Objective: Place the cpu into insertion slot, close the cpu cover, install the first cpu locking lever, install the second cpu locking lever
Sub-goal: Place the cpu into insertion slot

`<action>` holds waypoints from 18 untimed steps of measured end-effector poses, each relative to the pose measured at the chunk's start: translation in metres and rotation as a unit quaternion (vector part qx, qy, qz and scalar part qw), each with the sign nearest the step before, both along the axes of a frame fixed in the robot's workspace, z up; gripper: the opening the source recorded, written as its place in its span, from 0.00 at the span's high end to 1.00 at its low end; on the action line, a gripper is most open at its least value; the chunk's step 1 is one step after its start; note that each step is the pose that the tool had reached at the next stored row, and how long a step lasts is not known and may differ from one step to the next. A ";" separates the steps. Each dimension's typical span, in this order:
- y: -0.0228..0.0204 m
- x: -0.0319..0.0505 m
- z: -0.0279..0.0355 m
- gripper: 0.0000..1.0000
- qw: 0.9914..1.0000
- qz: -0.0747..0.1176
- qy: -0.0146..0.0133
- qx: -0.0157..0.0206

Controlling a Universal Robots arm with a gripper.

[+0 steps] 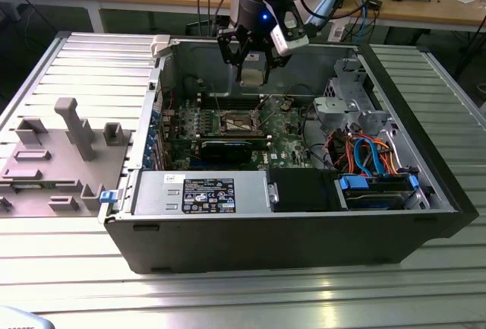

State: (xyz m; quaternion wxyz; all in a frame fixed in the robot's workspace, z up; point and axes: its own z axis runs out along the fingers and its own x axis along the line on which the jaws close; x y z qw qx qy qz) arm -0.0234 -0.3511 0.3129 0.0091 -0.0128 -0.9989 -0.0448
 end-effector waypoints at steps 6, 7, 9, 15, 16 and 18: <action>0.0000 -0.0001 -0.0080 0.45 1.000 0.000 0.000 0.000; 0.0000 0.0000 -0.0088 0.45 1.000 0.000 0.000 0.000; 0.0000 -0.0001 -0.0097 0.45 1.000 0.001 0.000 0.000; -0.0001 -0.0004 -0.0113 0.45 1.000 0.004 0.000 -0.004; -0.0001 -0.0004 -0.0127 0.45 1.000 0.004 0.000 -0.004; -0.0001 -0.0005 -0.0128 0.45 1.000 0.004 0.000 -0.004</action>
